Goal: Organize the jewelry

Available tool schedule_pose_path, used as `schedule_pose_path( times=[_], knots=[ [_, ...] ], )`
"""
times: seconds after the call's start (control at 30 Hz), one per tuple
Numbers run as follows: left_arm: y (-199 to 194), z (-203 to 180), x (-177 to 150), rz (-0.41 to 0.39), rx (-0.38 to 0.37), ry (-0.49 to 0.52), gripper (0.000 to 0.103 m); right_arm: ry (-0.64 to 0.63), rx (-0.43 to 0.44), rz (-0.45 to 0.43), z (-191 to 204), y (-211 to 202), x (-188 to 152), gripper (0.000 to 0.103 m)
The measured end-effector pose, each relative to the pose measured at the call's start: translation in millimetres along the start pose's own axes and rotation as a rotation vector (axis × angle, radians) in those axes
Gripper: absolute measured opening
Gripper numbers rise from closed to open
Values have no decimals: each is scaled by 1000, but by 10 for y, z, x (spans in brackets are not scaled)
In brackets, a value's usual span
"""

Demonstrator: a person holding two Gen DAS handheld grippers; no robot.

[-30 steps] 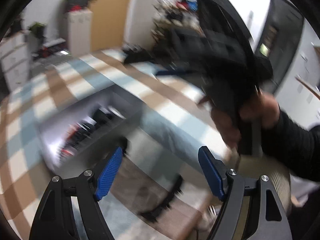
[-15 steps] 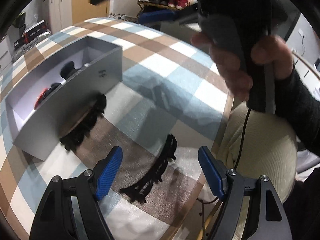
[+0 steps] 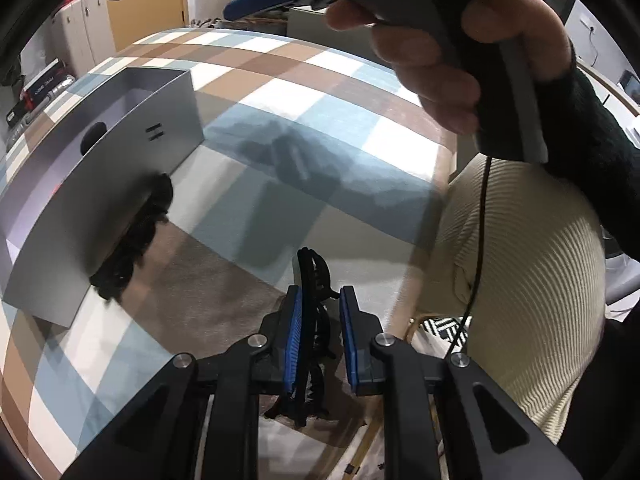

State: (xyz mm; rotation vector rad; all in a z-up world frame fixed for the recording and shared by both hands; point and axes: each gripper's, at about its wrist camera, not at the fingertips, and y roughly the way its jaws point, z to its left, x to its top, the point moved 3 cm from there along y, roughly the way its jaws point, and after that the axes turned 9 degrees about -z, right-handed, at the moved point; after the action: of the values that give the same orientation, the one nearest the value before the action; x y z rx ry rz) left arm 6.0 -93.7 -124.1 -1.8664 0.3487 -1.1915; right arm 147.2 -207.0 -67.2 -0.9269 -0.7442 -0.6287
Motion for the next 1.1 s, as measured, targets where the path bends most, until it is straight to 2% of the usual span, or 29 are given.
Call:
schedule_pose_path(
  times=[0.17, 0.27, 0.47, 0.63, 0.7, 0.9, 1.1],
  knots=[
    [-192, 124, 31, -67, 41, -56, 13, 19, -13, -3, -66, -22, 9, 102],
    [-389, 263, 103, -156, 73, -102, 13, 26, -20, 7, -107, -26, 1, 102],
    [-955, 506, 180, -373, 120, -199, 13, 92, 45, 75, -91, -94, -120, 102],
    [-1293, 700, 209, -539, 197, -280, 13, 126, 142, 200, 60, 20, -327, 102],
    [-1393, 787, 204, -592, 217, -323, 13, 115, 149, 250, 129, 111, -412, 100],
    [-1406, 1034, 176, -618, 323, -419, 13, -13, 90, 298, 381, 276, -594, 94],
    [-1451, 1140, 128, -622, 338, -471, 13, -153, -5, 346, 586, 527, -788, 86]
  ],
)
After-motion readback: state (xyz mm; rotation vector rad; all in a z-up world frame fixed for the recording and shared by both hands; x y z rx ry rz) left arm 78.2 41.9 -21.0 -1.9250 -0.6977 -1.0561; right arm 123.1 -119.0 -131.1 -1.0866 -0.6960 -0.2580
